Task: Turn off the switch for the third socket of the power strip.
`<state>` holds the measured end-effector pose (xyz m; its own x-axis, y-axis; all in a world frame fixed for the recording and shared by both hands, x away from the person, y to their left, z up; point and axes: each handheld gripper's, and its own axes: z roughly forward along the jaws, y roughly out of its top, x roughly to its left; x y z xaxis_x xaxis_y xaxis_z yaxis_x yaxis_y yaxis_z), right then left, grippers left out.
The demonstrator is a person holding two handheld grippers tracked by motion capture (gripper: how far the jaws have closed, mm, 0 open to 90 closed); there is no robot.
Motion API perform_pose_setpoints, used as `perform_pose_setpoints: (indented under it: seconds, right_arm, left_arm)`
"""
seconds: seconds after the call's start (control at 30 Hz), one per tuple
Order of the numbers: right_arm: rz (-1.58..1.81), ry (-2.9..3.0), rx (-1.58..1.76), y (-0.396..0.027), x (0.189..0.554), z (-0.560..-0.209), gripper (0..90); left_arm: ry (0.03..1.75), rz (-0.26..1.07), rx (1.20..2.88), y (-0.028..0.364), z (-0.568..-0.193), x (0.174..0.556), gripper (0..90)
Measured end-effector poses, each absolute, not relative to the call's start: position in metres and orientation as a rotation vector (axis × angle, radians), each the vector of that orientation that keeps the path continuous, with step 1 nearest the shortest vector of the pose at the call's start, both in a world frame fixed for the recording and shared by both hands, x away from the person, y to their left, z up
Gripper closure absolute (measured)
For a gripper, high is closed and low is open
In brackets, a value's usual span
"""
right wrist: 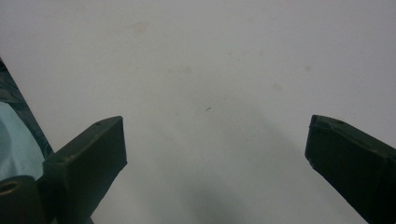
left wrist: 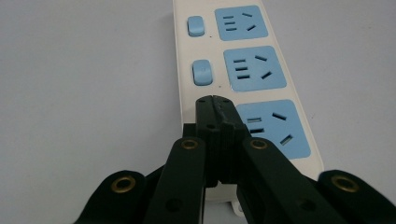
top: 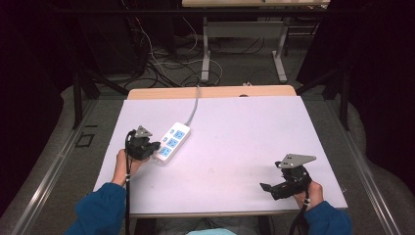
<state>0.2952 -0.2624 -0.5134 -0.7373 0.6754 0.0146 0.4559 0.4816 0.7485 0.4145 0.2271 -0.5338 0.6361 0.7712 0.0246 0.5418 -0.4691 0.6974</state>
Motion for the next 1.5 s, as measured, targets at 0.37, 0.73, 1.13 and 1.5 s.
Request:
perform_pose_setpoints:
  seconds: [0.37,0.73,1.13,1.5]
  right_arm:
    - [1.117,2.443,0.958,-0.2624,0.2952,-0.5136,4.9]
    - [1.114,2.441,0.961,-0.2625,0.2952,-0.5136,4.9]
    - [1.104,2.448,0.968,-0.2625,0.2951,-0.5132,4.9]
    - [1.115,2.436,0.958,-0.2625,0.2949,-0.5137,4.9]
  left_arm:
    - [1.016,0.465,2.197,0.2249,-0.5338,0.4133,90.0]
    - [1.021,0.475,2.192,0.2242,-0.5339,0.4130,90.0]
    - [1.025,0.479,2.188,0.2237,-0.5312,0.4119,90.0]
    - [1.026,0.477,2.184,0.2235,-0.5308,0.4115,90.0]
